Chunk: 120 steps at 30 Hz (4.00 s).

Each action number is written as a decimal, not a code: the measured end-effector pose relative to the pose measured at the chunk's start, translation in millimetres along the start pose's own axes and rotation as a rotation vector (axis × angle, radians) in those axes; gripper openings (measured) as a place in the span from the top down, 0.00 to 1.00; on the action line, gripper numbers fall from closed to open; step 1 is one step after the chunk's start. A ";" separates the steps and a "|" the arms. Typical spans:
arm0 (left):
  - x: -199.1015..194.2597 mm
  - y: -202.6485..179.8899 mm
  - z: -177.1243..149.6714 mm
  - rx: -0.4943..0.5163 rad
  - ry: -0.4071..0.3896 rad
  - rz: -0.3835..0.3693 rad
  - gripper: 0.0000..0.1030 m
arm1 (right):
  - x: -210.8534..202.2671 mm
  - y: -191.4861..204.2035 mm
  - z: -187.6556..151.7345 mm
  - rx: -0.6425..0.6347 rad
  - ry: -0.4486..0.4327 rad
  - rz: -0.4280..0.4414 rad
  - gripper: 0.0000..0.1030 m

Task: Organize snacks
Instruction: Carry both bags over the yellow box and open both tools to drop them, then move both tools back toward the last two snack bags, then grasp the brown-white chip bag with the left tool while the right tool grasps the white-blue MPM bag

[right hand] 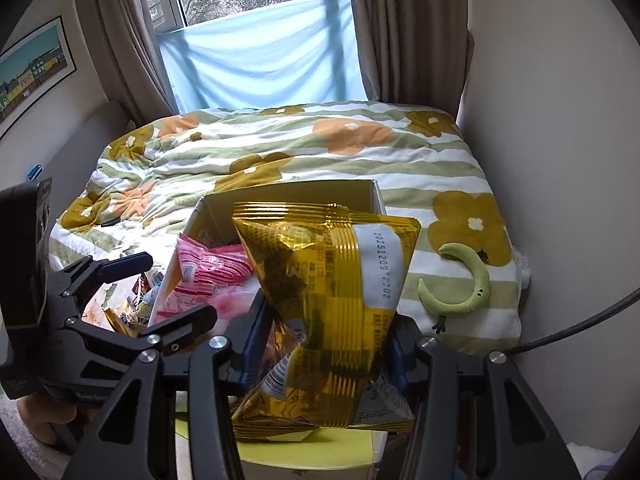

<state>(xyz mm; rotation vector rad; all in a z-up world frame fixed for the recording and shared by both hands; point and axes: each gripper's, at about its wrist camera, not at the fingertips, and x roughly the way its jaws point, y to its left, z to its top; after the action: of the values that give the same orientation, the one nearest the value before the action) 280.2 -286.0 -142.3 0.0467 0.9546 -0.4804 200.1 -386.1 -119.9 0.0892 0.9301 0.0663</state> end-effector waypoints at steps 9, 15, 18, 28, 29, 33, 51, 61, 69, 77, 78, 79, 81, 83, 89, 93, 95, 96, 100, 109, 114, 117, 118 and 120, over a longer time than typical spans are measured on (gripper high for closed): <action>-8.5 26.6 -14.0 -0.006 0.024 0.107 0.00 | 37.1 -6.7 10.1 -0.007 0.059 0.083 0.55; -14.2 43.4 -18.7 -0.027 0.043 0.144 0.00 | 76.3 1.8 26.6 -0.027 0.117 0.083 0.53; -17.3 54.2 -26.6 -0.039 0.055 0.173 0.00 | 90.4 3.8 28.0 -0.024 0.128 0.072 0.27; -39.6 85.9 -57.4 -0.106 0.063 0.211 0.00 | 78.7 14.4 0.9 -0.038 0.075 0.135 0.01; -43.9 88.7 -59.8 -0.114 0.057 0.213 0.00 | 76.6 16.1 -0.2 -0.047 0.078 0.138 0.01; -62.0 95.0 -66.8 -0.129 0.032 0.225 0.00 | 60.4 26.3 -2.0 -0.085 0.072 0.124 0.01; -145.6 176.7 -99.3 -0.135 -0.037 0.233 0.00 | -14.2 133.0 -5.9 -0.132 -0.116 0.158 0.01; -134.3 243.7 -114.3 -0.097 0.056 0.114 0.00 | 15.2 206.2 -21.8 -0.091 -0.070 0.101 0.01; -87.1 267.8 -111.3 -0.019 0.145 -0.012 0.00 | 44.3 238.7 -36.7 -0.035 -0.035 0.006 0.01; -4.2 265.3 -120.3 0.077 0.220 -0.148 0.01 | 71.5 257.9 -44.0 -0.003 -0.011 -0.128 0.01; 5.8 264.1 -121.8 0.084 0.229 -0.160 0.01 | 74.5 259.7 -44.7 -0.003 -0.010 -0.144 0.01; 13.7 263.3 -122.8 0.089 0.235 -0.165 0.01 | 78.2 261.7 -45.2 -0.004 -0.008 -0.161 0.01; 28.6 263.0 -123.5 0.096 0.245 -0.173 0.01 | 85.2 266.8 -46.4 -0.007 0.001 -0.189 0.01; 39.6 264.9 -122.8 0.095 0.250 -0.188 0.01 | 91.9 270.4 -47.0 -0.010 0.010 -0.207 0.01; 57.4 277.8 -118.5 0.083 0.269 -0.238 0.25 | 111.0 278.1 -43.9 -0.031 0.033 -0.240 0.01; 58.0 290.6 -113.5 0.084 0.264 -0.237 0.25 | 123.8 282.9 -39.8 -0.040 0.045 -0.244 0.01; 57.3 299.2 -110.7 0.090 0.260 -0.221 0.25 | 131.5 285.3 -37.6 -0.045 0.053 -0.248 0.01; 56.0 303.5 -109.7 0.092 0.257 -0.212 0.25 | 135.1 286.4 -36.3 -0.046 0.058 -0.249 0.01; 52.6 326.0 -105.9 0.084 0.249 -0.179 0.25 | 154.3 288.9 -31.7 -0.060 0.084 -0.262 0.01; 45.7 369.2 -106.7 0.020 0.235 -0.114 0.25 | 215.3 298.2 -28.4 -0.213 0.188 -0.394 0.07; 45.0 383.8 -108.4 -0.005 0.237 -0.090 0.25 | 237.0 296.9 -29.3 -0.272 0.224 -0.434 0.10; 49.6 388.2 -109.7 -0.026 0.248 -0.094 0.27 | 246.7 298.9 -31.6 -0.339 0.246 -0.493 0.10; 51.5 387.3 -109.4 -0.029 0.246 -0.096 0.27 | 250.8 299.3 -33.1 -0.366 0.251 -0.519 0.10; 51.3 386.0 -108.9 -0.028 0.240 -0.092 0.28 | 255.8 298.8 -35.5 -0.406 0.259 -0.556 0.10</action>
<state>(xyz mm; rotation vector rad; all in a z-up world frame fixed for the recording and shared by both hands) 380.5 66.9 -312.3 0.0362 1.2025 -0.5545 318.6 -62.9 -313.4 -0.5654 1.1537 -0.2546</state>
